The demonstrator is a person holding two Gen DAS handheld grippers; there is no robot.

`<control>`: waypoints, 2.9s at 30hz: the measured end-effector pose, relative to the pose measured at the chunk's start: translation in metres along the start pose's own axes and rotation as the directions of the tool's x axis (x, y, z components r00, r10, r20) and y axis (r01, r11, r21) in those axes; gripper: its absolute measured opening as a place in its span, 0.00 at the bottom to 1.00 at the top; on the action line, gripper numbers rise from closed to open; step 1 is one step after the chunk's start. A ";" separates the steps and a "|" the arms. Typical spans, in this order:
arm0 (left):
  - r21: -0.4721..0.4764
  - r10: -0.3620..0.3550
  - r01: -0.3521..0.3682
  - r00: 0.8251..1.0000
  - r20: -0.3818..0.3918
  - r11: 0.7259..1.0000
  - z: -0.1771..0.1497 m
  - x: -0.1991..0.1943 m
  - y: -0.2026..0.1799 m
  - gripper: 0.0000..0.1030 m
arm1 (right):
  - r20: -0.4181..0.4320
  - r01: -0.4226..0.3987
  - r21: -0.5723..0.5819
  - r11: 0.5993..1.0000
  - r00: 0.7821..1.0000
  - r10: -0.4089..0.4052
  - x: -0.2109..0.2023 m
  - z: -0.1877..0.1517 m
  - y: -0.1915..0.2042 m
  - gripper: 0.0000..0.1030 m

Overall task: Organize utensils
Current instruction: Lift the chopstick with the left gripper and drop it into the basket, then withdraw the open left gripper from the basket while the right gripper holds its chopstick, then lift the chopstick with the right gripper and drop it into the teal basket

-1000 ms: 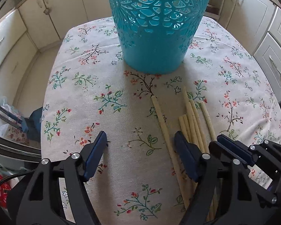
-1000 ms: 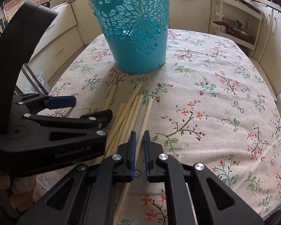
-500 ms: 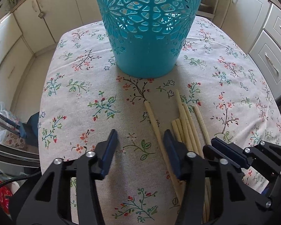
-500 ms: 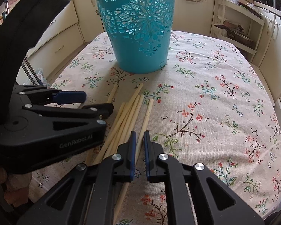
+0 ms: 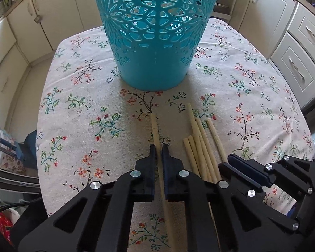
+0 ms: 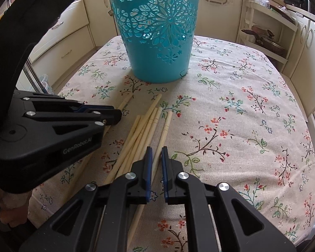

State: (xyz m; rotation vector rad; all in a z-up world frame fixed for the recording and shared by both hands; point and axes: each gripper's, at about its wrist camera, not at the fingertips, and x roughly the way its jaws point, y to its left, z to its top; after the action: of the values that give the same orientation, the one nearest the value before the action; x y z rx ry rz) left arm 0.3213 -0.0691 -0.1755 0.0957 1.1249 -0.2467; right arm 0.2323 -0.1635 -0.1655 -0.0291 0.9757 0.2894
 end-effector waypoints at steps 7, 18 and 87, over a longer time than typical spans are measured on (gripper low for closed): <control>-0.037 -0.024 0.025 0.999 0.026 0.999 -0.007 -0.028 0.007 0.05 | 0.008 -0.008 0.012 1.000 1.000 0.008 0.000 0.000 -0.001 0.09; -0.068 -0.099 0.127 0.943 0.319 0.990 0.017 -0.164 0.023 0.05 | 0.022 -0.026 0.048 0.999 0.999 0.025 0.000 -0.002 -0.004 0.09; -0.258 0.149 -0.054 0.919 0.364 0.965 0.005 -0.055 0.102 0.59 | 0.132 -0.155 0.261 0.953 0.983 0.124 -0.056 0.011 -0.044 0.06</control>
State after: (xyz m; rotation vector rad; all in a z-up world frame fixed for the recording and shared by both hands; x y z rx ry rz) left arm 0.3282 0.0370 -0.1286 -0.1093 0.7504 -0.0270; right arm 0.2234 -0.2168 -0.1184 0.3048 0.8974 0.2825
